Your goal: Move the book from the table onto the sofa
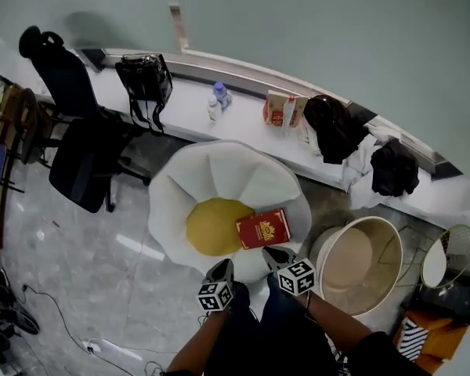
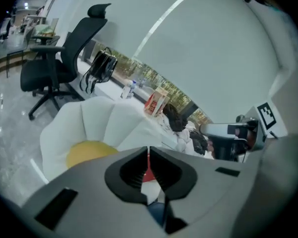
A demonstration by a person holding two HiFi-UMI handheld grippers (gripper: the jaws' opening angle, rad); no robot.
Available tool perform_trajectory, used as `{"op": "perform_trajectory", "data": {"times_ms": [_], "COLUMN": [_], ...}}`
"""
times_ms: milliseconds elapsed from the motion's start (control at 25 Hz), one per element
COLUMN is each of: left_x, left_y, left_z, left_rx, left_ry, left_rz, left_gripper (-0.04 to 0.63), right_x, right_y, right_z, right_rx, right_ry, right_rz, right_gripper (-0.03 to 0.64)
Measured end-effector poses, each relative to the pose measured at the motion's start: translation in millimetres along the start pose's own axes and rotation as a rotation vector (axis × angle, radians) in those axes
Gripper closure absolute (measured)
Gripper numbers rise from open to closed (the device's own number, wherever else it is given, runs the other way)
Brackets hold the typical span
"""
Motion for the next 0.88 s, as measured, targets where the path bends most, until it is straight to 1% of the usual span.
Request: {"op": "perform_trajectory", "data": {"times_ms": [80, 160, 240, 320, 360, 400, 480, 640, 680, 800, 880], "left_x": [-35, -68, -99, -130, -146, -159, -180, -220, -230, -255, -271], "left_y": [-21, -44, -69, -91, -99, -106, -127, -177, -189, -220, -233], "left_z": [-14, -30, -42, -49, -53, -56, -59, -76, -83, -101, -110], "left_rx": [0.074, 0.166, 0.262, 0.348, 0.378, 0.397, 0.408, 0.355, 0.356, 0.400, 0.440], "left_ry": [0.062, 0.106, 0.118, 0.106, 0.095, 0.084, 0.063, 0.042, 0.037, 0.015, 0.007], "left_rz": [-0.020, -0.049, -0.076, -0.104, -0.123, -0.149, -0.213, -0.352, -0.385, -0.472, -0.521], "left_gripper": [0.578, 0.578, 0.578, 0.578, 0.578, 0.578, 0.578, 0.578, 0.578, 0.578, 0.578], "right_x": [-15, -30, -47, -62, -70, -77, -85, -97, -102, -121, -135], "right_y": [-1, -5, -16, -26, -29, -32, -45, -74, -83, -115, -128], "right_z": [33, 69, 108, 150, 170, 188, 214, 249, 256, 285, 304], "right_rx": [-0.017, -0.022, -0.026, -0.031, -0.039, -0.053, -0.099, -0.200, -0.219, -0.274, -0.308], "right_ry": [0.035, 0.039, 0.018, -0.023, -0.044, -0.059, -0.064, -0.018, -0.013, -0.021, -0.016], "right_rz": [-0.032, -0.074, -0.137, -0.214, -0.246, -0.273, -0.317, -0.355, -0.368, -0.450, -0.509], "right_gripper": [0.601, 0.601, 0.601, 0.601, 0.601, 0.601, 0.601, 0.601, 0.601, 0.601, 0.601]}}
Point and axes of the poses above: the fingertips, and each gripper's own axes: x forward along the fingers, z to its left, y out of its underside, the point moved 1 cm from there along -x, backward along the fingers, and after that the axes turned 12 degrees about x, right-handed, at the moved point
